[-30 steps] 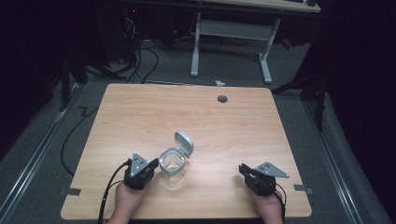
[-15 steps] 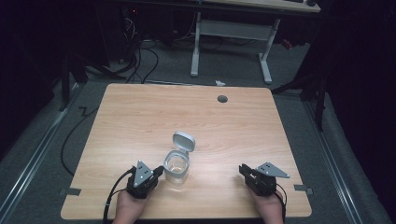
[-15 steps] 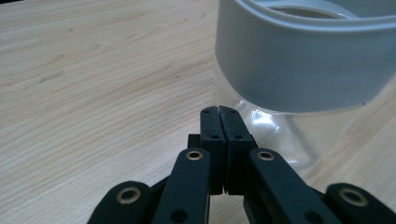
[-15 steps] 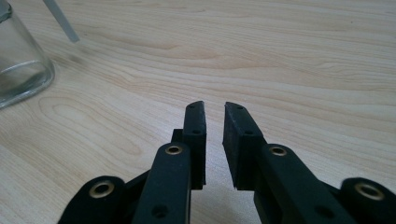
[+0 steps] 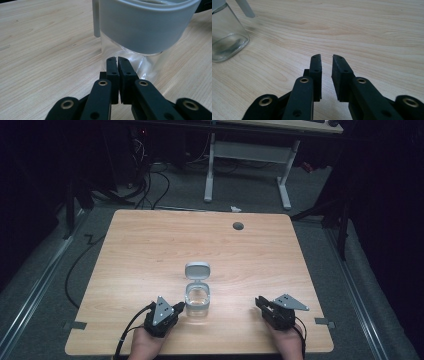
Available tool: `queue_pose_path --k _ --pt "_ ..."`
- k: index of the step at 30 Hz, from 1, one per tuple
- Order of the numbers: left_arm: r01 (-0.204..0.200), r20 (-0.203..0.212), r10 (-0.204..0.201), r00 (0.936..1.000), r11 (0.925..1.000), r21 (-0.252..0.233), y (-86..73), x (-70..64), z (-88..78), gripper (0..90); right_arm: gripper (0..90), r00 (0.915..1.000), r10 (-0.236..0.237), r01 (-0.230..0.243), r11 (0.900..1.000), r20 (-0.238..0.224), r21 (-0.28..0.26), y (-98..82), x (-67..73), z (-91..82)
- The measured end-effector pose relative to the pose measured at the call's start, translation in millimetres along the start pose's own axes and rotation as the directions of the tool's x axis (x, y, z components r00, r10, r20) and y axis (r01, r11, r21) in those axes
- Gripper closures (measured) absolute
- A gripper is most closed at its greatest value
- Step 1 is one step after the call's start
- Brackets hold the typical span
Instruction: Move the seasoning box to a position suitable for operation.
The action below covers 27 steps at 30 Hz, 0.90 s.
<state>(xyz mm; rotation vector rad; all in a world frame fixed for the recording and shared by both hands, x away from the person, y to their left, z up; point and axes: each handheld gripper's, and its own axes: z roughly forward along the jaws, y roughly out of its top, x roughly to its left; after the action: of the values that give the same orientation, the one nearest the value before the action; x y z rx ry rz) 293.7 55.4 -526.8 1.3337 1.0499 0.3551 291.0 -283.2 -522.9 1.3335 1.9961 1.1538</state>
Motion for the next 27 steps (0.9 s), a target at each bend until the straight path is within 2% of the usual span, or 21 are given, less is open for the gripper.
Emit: queue_pose_path --k 10,12,17,21,27 --pt "0.015 0.015 -0.015 0.9998 0.9999 0.003 1.1 5.1 -8.5 81.9 80.6 1.0 0.008 -0.008 1.0 0.001 0.007 2.9 1.6 3.4" --pt "0.019 0.011 -0.019 0.9998 0.9998 0.003 0.4 6.5 -11.8 82.3 82.0 0.9999 0.015 -0.015 1.0 -0.001 0.004 6.6 4.0 5.3" --pt "0.045 -0.01 -0.045 0.9989 0.9989 -0.009 -2.1 6.7 -22.5 84.4 88.1 0.9992 -0.015 0.014 1.0 -0.036 -0.012 19.8 16.8 14.9" --pt "0.051 -0.009 -0.051 0.9987 0.9987 0.006 -7.9 1.6 -29.7 85.1 89.5 0.9982 -0.028 0.027 0.999 -0.053 -0.026 32.8 27.7 25.2" --pt "0.078 0.031 -0.079 0.9964 0.9967 0.024 -13.6 -13.7 -31.1 85.4 89.5 0.9945 -0.076 0.073 0.997 -0.073 -0.034 51.0 43.1 46.8"
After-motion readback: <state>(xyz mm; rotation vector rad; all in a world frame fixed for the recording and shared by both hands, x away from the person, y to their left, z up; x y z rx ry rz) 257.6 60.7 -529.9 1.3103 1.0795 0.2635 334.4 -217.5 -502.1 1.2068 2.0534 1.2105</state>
